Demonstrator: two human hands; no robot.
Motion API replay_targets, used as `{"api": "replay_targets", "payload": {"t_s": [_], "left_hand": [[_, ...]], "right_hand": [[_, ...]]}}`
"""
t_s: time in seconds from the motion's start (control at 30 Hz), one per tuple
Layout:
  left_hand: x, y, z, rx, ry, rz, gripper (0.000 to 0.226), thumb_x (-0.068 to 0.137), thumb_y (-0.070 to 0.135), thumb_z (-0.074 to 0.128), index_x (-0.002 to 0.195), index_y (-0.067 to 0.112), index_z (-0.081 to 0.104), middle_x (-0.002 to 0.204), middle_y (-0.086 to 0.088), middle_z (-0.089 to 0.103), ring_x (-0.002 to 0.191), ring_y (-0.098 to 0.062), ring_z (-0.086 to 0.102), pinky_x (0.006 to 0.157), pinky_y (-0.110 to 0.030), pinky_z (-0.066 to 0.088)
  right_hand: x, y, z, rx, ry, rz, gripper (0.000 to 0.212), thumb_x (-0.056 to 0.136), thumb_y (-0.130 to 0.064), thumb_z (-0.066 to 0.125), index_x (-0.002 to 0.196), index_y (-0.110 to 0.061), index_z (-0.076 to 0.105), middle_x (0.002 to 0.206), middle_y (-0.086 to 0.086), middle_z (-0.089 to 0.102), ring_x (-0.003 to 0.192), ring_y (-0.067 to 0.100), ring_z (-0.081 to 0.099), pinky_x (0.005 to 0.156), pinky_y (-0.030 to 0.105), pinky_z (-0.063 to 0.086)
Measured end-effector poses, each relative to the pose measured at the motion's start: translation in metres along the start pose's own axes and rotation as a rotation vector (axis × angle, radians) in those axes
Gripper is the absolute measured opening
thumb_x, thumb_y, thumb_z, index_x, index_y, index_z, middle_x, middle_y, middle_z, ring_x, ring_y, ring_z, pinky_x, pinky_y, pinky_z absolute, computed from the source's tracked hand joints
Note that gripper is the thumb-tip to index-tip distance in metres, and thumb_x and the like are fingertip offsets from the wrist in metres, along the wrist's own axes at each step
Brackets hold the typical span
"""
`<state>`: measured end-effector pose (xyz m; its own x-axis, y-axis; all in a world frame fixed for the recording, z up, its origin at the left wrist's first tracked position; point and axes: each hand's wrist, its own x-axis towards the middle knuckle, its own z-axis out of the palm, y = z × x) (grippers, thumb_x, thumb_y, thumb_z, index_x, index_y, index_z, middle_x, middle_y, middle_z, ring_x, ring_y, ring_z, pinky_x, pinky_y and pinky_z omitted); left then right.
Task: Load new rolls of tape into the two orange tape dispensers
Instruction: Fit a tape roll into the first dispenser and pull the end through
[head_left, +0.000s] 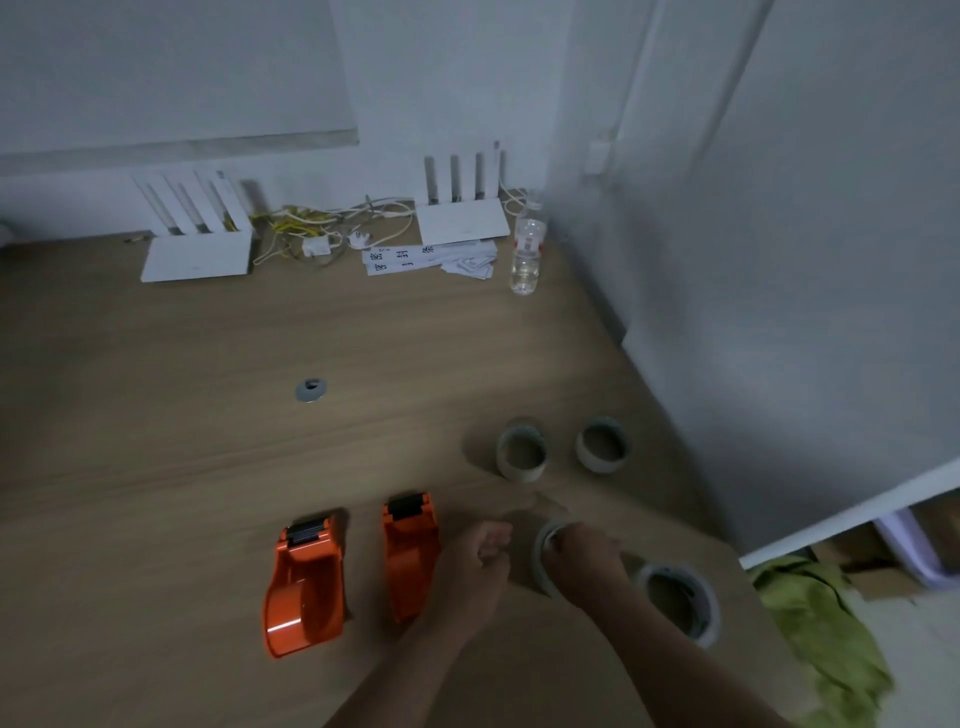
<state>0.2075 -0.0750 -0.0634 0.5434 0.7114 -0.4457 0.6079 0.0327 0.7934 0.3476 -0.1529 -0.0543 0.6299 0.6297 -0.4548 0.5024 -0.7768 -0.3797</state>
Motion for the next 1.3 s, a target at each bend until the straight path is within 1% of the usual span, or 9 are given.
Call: {"api": "replay_targets", "payload": {"t_s": [0.1, 0.2, 0.37, 0.6, 0.67, 0.8, 0.97, 1.2, 1.3], "left_hand": [[-0.002, -0.012, 0.004, 0.007, -0.013, -0.022, 0.04, 0.1, -0.012, 0.057, 0.118, 0.021, 0.069, 0.1, 0.019, 0.067, 0.085, 0.028, 0.064, 0.079, 0.007, 0.047], [-0.005, -0.022, 0.002, 0.039, -0.024, -0.06, 0.048, 0.098, -0.013, 0.06, 0.101, 0.035, 0.065, 0.096, 0.021, 0.067, 0.085, 0.019, 0.067, 0.081, 0.001, 0.048], [-0.015, -0.031, -0.001, 0.016, -0.046, -0.058, 0.049, 0.101, -0.008, 0.063, 0.101, 0.041, 0.062, 0.093, 0.019, 0.069, 0.083, 0.032, 0.062, 0.078, 0.004, 0.047], [-0.024, -0.032, -0.001, -0.058, -0.053, -0.089, 0.049, 0.103, -0.006, 0.06, 0.094, 0.041, 0.068, 0.071, 0.028, 0.08, 0.071, 0.02, 0.069, 0.066, 0.002, 0.048], [-0.026, -0.029, -0.005, -0.102, -0.066, -0.074, 0.041, 0.103, -0.006, 0.059, 0.101, 0.032, 0.071, 0.079, 0.012, 0.083, 0.067, 0.02, 0.068, 0.065, 0.002, 0.049], [-0.027, -0.023, -0.014, -0.201, -0.073, -0.008, 0.039, 0.105, -0.006, 0.058, 0.1, 0.03, 0.072, 0.104, -0.019, 0.084, 0.066, 0.015, 0.068, 0.065, 0.001, 0.048], [-0.028, -0.025, -0.036, -0.248, 0.011, 0.004, 0.031, 0.108, -0.006, 0.057, 0.106, 0.021, 0.073, 0.089, 0.005, 0.078, 0.065, 0.017, 0.069, 0.064, 0.001, 0.052], [-0.041, -0.035, -0.095, -0.416, 0.172, -0.027, 0.041, 0.109, -0.001, 0.057, 0.097, 0.032, 0.078, 0.093, 0.01, 0.08, 0.088, -0.009, 0.074, 0.076, -0.02, 0.056], [-0.043, -0.059, -0.121, -0.49, 0.307, -0.02, 0.047, 0.107, -0.01, 0.056, 0.09, 0.028, 0.078, 0.073, 0.008, 0.081, 0.079, -0.013, 0.074, 0.069, -0.012, 0.059]], "right_hand": [[0.004, -0.006, 0.01, -0.02, -0.037, 0.015, 0.041, 0.088, -0.039, 0.054, 0.113, -0.011, 0.069, 0.122, 0.012, 0.067, 0.116, 0.027, 0.06, 0.094, 0.029, 0.046], [0.005, -0.009, 0.019, -0.019, -0.052, 0.075, 0.044, 0.083, -0.038, 0.059, 0.115, -0.008, 0.067, 0.122, 0.013, 0.067, 0.115, 0.028, 0.061, 0.093, 0.031, 0.048], [0.006, -0.006, 0.028, 0.012, -0.009, 0.074, 0.037, 0.081, -0.032, 0.058, 0.103, -0.004, 0.069, 0.112, 0.015, 0.07, 0.105, 0.031, 0.064, 0.082, 0.032, 0.05], [-0.005, 0.01, 0.025, 0.267, 0.171, -0.022, 0.022, 0.071, -0.033, 0.068, 0.067, -0.013, 0.061, 0.064, 0.001, 0.06, 0.063, 0.019, 0.059, 0.057, 0.031, 0.044], [-0.01, 0.016, 0.02, 0.341, 0.202, -0.037, 0.025, 0.068, -0.034, 0.069, 0.062, -0.011, 0.059, 0.056, 0.002, 0.057, 0.054, 0.013, 0.053, 0.052, 0.031, 0.039], [-0.027, 0.017, 0.01, 0.616, 0.148, -0.022, 0.028, 0.064, -0.034, 0.066, 0.07, -0.007, 0.066, 0.066, 0.015, 0.067, 0.053, 0.011, 0.056, 0.052, 0.031, 0.045], [-0.046, -0.005, -0.004, 0.804, 0.094, -0.124, 0.018, 0.07, -0.023, 0.064, 0.076, -0.006, 0.068, 0.073, 0.02, 0.068, 0.062, 0.018, 0.061, 0.056, 0.035, 0.048], [-0.06, -0.057, -0.005, 0.957, 0.039, -0.268, 0.016, 0.074, -0.017, 0.061, 0.079, -0.005, 0.071, 0.076, 0.025, 0.069, 0.065, 0.025, 0.061, 0.06, 0.04, 0.046], [-0.069, -0.081, -0.001, 0.988, -0.04, -0.38, 0.014, 0.075, -0.008, 0.056, 0.073, 0.004, 0.064, 0.068, 0.021, 0.063, 0.062, 0.021, 0.054, 0.057, 0.034, 0.041]]}}
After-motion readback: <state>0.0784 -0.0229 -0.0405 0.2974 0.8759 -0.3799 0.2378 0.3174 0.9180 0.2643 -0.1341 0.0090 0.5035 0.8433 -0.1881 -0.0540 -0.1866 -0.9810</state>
